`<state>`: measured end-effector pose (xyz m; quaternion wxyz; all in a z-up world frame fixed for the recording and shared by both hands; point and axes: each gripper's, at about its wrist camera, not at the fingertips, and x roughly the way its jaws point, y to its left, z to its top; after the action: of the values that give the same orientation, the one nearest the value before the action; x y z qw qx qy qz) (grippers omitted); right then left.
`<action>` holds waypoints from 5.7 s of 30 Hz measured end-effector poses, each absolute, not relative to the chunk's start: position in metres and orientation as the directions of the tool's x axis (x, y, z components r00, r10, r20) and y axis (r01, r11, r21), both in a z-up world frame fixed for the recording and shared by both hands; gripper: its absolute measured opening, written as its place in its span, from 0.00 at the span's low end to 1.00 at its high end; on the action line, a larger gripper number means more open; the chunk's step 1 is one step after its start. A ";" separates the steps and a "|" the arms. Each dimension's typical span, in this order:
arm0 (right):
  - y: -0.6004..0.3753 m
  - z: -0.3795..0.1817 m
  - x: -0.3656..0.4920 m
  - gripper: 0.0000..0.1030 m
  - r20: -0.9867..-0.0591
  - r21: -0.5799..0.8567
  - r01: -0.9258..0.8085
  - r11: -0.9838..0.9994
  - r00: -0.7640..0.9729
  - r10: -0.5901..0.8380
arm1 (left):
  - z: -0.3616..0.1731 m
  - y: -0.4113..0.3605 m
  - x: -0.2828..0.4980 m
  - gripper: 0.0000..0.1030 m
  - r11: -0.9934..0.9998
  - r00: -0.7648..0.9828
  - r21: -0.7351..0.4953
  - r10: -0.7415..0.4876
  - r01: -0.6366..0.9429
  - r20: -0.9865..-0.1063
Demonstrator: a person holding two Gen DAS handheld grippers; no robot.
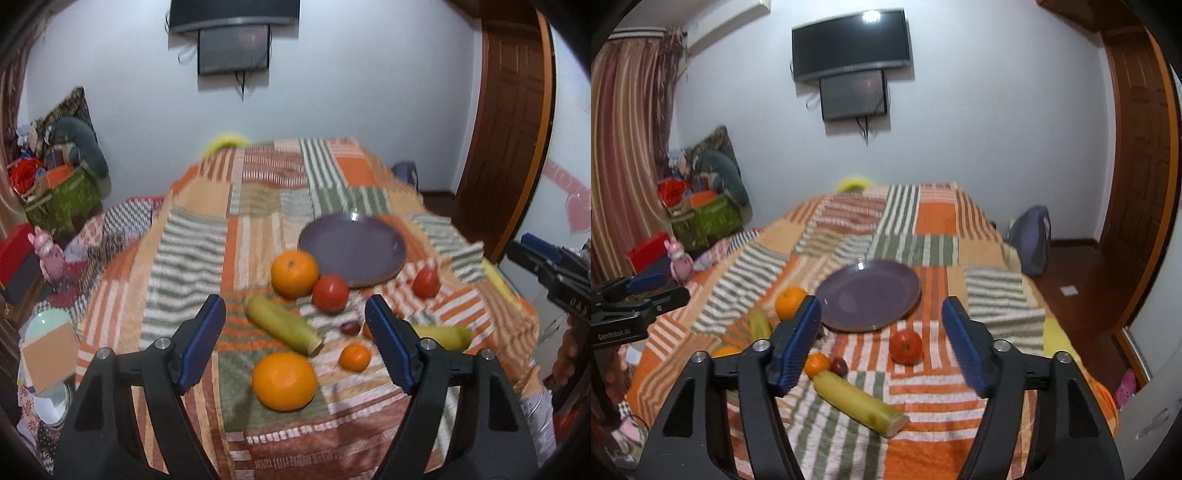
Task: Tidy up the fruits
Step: 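Grasp the large orange with the left tool while the right tool grasps a red tomato, then carry the orange with the left tool while the right tool carries the tomato to the purple plate, then open both tools to release orange and tomato onto the plate, then withdraw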
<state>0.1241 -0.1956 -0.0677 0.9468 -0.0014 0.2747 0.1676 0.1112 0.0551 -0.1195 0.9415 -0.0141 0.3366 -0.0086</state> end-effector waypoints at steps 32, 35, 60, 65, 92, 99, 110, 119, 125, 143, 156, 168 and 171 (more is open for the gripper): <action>-0.180 -0.171 0.224 0.52 -0.792 0.105 -0.340 0.934 0.540 0.286 | -0.242 0.071 0.158 0.65 0.989 0.540 -0.147 -0.111 -0.024 -0.834; -0.179 -0.175 0.225 0.42 -0.804 0.096 -0.337 0.936 0.528 0.272 | -0.241 0.069 0.159 0.65 0.990 0.542 -0.140 -0.107 -0.021 -0.834; -0.189 -0.077 0.216 0.41 -0.651 0.079 -0.351 0.933 0.690 0.315 | -0.119 0.071 0.183 0.64 0.997 0.758 -0.080 -0.055 0.004 -0.650; -0.184 -0.057 0.218 0.41 -0.606 0.065 -0.357 0.932 0.728 0.321 | -0.099 0.066 0.200 0.64 0.997 0.779 -0.078 -0.072 0.030 -0.623; -0.139 -0.082 0.310 0.41 -0.618 -0.031 -0.357 0.934 0.741 0.262 | -0.143 0.045 0.360 0.64 0.995 0.662 -0.079 -0.095 0.055 -0.744; -0.133 -0.109 0.329 0.41 -0.669 -0.052 -0.385 0.921 0.698 0.254 | -0.172 0.034 0.394 0.64 0.994 0.599 -0.081 -0.108 0.072 -0.793; -0.120 -0.136 0.350 0.41 -0.734 -0.068 -0.444 0.893 0.629 0.257 | -0.208 0.027 0.432 0.64 0.987 0.488 -0.143 -0.162 0.076 -0.858; -0.111 -0.159 0.362 0.41 -0.797 -0.077 -0.473 0.878 0.558 0.231 | -0.224 0.013 0.443 0.64 0.990 0.433 -0.095 -0.133 0.107 -0.892; -0.107 -0.165 0.363 0.41 -0.821 -0.067 -0.493 0.868 0.521 0.232 | -0.234 0.009 0.444 0.64 0.990 0.402 -0.088 -0.124 0.106 -0.907; -0.108 -0.139 0.341 0.68 -0.769 -0.116 -0.477 0.871 0.598 0.225 | -0.178 0.022 0.409 0.75 0.995 0.557 -0.026 -0.076 0.097 -0.827; -0.111 -0.096 0.287 0.69 -0.719 -0.063 -0.481 0.875 0.630 0.295 | -0.131 0.057 0.330 0.84 0.999 0.617 -0.009 -0.036 0.047 -0.786; -0.103 -0.090 0.234 0.75 -0.699 -0.041 -0.505 0.862 0.631 0.336 | -0.178 0.078 0.264 0.89 0.999 0.531 -0.032 -0.030 0.005 -0.847; -0.096 -0.102 0.227 0.76 -0.713 -0.024 -0.515 0.857 0.609 0.347 | -0.198 0.077 0.253 0.89 0.999 0.501 -0.034 -0.027 -0.005 -0.865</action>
<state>0.2269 -0.0962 -0.1015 0.8897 -0.1140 0.3699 0.2421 0.2534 0.0766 -0.1981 0.8661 -0.0160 0.4996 -0.0061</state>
